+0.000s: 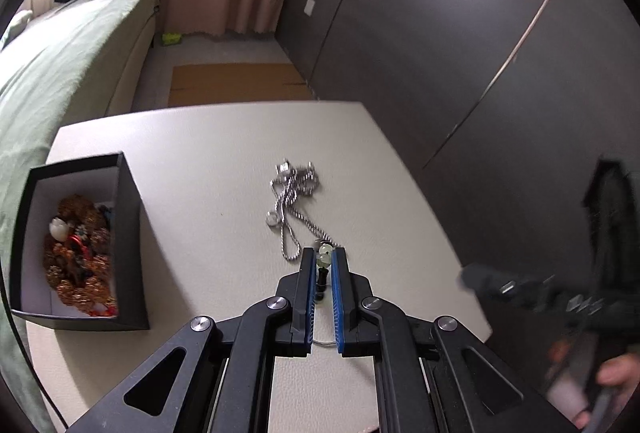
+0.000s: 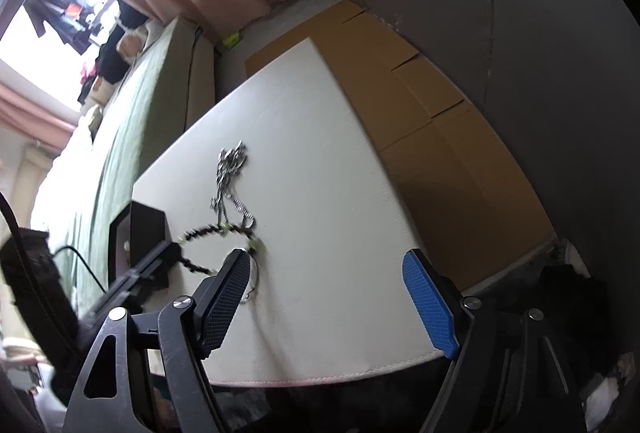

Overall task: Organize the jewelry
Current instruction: 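Carry the bead bracelet into the box with the left gripper while the right gripper grasps the silver hoop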

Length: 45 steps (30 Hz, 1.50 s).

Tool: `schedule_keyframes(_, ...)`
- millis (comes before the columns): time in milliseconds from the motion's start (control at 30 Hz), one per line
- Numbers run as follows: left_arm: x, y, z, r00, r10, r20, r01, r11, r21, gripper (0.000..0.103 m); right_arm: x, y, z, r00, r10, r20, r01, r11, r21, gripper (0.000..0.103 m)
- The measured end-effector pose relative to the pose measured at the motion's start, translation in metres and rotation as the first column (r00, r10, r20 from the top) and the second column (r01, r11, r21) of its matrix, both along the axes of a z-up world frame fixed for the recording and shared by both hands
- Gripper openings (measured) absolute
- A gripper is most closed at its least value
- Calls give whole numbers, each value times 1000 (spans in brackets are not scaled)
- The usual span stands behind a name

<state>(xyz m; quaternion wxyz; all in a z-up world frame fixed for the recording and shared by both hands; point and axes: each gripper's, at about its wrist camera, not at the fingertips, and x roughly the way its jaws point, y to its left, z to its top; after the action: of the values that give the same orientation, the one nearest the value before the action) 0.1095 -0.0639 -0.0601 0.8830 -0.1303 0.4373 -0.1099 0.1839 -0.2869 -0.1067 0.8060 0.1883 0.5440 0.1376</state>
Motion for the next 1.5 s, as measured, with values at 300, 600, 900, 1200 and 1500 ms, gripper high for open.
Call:
schedule_keyframes(300, -10, 37, 22, 996, 76, 47, -73, 996, -51, 7, -6, 54, -16, 983, 170, -63, -169, 985, 22, 42)
schedule_keyframes(600, -23, 74, 38, 985, 150, 81, -142, 985, -96, 7, -7, 94, -33, 976, 193, -106, -201, 976, -77, 31)
schedule_keyframes(900, -30, 100, 44, 976, 197, 94, -185, 975, -122, 7, -7, 127, -38, 983, 166, -83, -182, 947, -265, 25)
schedule_keyframes(1200, -34, 106, 40, 974, 209, 84, -201, 975, -96, 7, -20, 148, -39, 975, 221, -36, -215, 879, -425, 3)
schedule_keyframes(1500, -35, 113, 46, 969, 222, 104, -210, 971, -112, 7, -20, 121, -24, 978, 207, 11, -194, 931, -309, 3)
